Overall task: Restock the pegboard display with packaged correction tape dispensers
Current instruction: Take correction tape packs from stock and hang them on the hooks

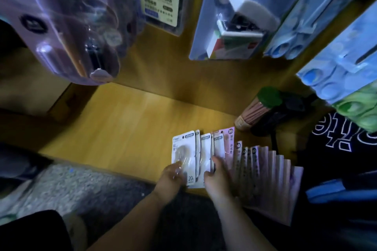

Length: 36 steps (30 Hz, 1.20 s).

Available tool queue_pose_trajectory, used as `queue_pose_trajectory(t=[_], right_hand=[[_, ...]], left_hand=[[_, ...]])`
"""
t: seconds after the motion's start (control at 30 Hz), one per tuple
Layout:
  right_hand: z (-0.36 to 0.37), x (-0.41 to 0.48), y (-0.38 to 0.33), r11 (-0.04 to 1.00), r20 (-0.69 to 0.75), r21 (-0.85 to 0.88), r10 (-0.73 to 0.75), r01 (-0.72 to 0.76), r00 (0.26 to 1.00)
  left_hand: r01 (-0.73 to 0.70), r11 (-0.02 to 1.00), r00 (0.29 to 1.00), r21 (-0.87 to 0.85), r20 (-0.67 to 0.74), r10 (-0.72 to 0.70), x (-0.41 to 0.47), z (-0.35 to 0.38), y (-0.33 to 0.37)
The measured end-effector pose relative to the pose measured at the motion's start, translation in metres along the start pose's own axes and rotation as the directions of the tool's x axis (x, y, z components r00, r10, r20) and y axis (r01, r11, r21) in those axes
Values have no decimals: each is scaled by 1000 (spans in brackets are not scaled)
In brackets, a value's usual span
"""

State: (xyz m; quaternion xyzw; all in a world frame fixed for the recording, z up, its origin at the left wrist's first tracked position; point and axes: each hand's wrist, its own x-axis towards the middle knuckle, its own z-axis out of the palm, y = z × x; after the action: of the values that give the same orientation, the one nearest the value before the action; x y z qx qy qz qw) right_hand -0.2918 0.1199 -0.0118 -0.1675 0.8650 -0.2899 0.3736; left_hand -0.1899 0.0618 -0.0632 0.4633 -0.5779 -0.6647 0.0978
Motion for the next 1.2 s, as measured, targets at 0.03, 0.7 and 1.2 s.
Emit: queue_pose_trajectory(t=[0.03,0.7,1.2], right_hand=[[0,2,1,1000,-8,14,0,0,1000],[31,22,-6,966,290,219,67,-134,955],[18,-4,-24,883,353,453,-48,-126,934]], left_hand=[[16,1000,1000,2,-10,-16,1,0,-1],[32,998,998,-62,-59,-35,14,-20,-5],[-147,974,979,-173,-165,119,-26,-38,24]])
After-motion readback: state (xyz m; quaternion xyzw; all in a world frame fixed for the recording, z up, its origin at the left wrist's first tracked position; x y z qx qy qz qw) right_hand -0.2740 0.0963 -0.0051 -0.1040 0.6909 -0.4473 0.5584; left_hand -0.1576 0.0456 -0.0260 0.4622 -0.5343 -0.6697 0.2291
